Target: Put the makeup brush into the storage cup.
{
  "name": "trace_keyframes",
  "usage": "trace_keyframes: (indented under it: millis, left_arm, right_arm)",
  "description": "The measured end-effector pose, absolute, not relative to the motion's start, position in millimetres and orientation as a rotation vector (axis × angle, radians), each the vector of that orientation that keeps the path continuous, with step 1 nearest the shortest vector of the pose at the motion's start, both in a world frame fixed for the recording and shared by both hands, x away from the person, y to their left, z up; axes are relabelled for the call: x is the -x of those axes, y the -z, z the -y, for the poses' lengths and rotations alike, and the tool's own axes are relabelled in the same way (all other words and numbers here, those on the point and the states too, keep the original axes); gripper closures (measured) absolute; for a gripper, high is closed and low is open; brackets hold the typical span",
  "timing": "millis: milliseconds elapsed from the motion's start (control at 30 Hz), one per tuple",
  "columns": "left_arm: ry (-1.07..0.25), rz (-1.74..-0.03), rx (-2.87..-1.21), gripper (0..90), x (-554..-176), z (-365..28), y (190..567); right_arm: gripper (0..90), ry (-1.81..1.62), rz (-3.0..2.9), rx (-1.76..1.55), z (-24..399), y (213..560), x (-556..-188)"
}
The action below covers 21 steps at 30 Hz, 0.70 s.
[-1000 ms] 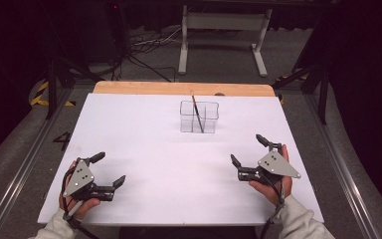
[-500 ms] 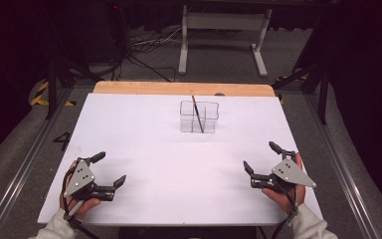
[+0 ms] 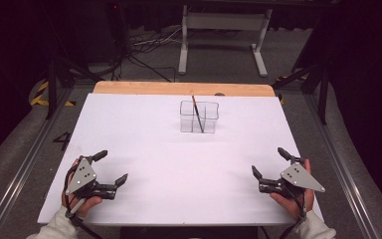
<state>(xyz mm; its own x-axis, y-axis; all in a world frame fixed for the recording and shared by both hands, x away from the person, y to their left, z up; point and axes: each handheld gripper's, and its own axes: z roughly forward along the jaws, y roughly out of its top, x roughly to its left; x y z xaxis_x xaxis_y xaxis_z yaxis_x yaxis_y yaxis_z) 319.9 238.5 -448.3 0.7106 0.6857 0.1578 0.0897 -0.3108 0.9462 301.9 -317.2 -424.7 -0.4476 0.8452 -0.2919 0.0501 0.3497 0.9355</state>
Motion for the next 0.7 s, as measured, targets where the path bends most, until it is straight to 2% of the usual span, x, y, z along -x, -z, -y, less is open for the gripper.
trace_keyframes:
  millis: [700]
  left_arm:
    - [-0.669,-0.603,-1.827,2.8,-321.7,-232.5,449.0]
  right_arm:
    - [2.7,-1.207,-1.786,-0.813,324.1,428.8,-298.0]
